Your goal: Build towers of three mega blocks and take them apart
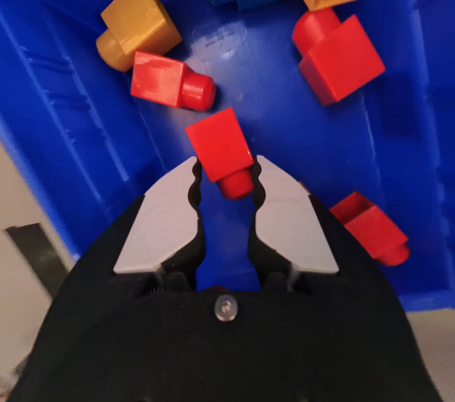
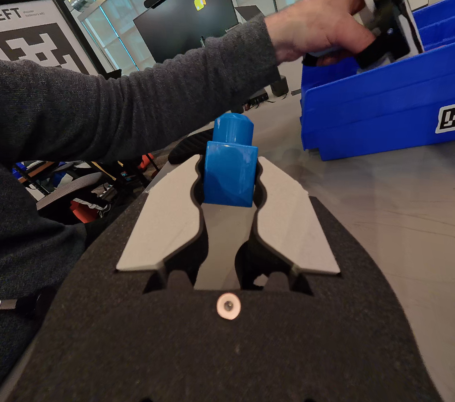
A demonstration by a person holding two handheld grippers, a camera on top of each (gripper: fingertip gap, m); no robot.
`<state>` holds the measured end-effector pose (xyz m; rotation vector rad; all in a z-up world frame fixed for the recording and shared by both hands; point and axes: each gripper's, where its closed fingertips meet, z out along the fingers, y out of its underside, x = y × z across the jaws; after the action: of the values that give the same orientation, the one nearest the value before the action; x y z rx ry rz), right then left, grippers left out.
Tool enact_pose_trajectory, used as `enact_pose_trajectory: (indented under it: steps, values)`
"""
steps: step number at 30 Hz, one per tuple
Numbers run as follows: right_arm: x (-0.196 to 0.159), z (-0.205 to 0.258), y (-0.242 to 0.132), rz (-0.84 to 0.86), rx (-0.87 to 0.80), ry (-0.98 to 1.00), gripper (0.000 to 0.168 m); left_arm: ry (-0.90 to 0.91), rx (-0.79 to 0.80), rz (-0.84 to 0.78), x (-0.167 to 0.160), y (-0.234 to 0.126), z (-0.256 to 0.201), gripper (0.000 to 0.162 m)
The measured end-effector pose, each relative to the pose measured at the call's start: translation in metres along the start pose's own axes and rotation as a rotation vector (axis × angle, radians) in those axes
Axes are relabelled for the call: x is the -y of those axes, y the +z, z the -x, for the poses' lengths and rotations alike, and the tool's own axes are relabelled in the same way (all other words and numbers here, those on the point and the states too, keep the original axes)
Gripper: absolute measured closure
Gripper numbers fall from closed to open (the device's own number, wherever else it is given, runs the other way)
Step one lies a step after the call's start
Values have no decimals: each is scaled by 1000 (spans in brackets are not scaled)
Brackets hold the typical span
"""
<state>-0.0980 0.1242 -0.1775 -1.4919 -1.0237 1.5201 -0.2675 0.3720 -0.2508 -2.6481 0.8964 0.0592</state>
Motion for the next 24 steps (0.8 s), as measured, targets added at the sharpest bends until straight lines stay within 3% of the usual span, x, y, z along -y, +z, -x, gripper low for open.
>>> enact_pose_trajectory:
  steps: [1, 8, 14, 19, 24]
  values:
    - [0, 0, 0, 0, -1, 0, 132, 55, 26, 19, -3, -8, 1, 123]
    - [-1, 0, 1, 7, -12, -10, 132, 359, 98, 60, -29, -77, -30, 124]
    - [-4, 1, 3, 28, -30, -47, 132, 618, -38, 21, -52, -140, -118, 124]
    - [-9, 5, 8, 67, -45, -112, 132, 821, -172, 128, -81, -163, -183, 124]
    - [-13, 8, 11, 95, -57, -179, 132, 925, -272, 238, -92, -176, -217, 124]
